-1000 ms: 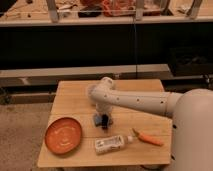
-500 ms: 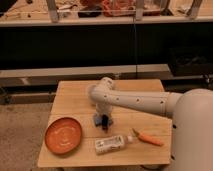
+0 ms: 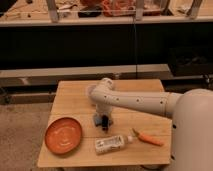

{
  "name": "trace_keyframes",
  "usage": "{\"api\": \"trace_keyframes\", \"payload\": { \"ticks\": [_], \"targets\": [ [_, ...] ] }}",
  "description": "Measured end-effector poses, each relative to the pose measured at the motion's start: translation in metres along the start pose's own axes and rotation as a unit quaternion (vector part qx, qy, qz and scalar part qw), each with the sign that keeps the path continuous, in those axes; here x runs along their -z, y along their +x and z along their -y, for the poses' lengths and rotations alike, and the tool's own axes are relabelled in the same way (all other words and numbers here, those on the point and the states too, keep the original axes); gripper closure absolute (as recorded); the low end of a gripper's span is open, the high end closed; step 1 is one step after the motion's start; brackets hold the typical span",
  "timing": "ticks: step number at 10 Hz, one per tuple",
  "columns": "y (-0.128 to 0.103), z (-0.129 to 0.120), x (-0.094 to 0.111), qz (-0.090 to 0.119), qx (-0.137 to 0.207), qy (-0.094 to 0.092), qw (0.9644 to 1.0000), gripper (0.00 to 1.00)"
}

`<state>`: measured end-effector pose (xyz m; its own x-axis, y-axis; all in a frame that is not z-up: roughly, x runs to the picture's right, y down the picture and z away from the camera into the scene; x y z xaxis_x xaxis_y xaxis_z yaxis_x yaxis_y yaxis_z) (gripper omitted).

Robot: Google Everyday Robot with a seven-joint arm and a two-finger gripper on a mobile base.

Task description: Place the eraser on the white sponge

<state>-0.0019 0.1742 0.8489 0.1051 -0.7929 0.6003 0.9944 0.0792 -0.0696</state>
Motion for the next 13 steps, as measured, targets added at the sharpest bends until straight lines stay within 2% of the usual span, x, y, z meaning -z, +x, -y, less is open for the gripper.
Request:
{"api": "trace_keyframes", "payload": {
  "ticks": [1,3,5,7,8,13],
  "targets": [
    [-0.0007,0.0006,-0.0001,0.001,0.002,0.0,1.0,0.79],
    [-0.0019,0.0014,-0.0004,0.001,0.007,0.0,1.0,0.6],
    [-0.0028,0.0019,-0.0005,0.002,0.01,0.001,1.0,0.46],
    [-0.0039,0.0032,-0.0008,0.002,0.014,0.001,0.9999,0.24],
    [-0.0044,0.0048,-0.0007,0.002,0.017,0.001,0.9999,0.2],
    [-0.0068,0.0084,0.0009,0.0,0.021,-0.001,0.9998,0.2]
  ]
}}
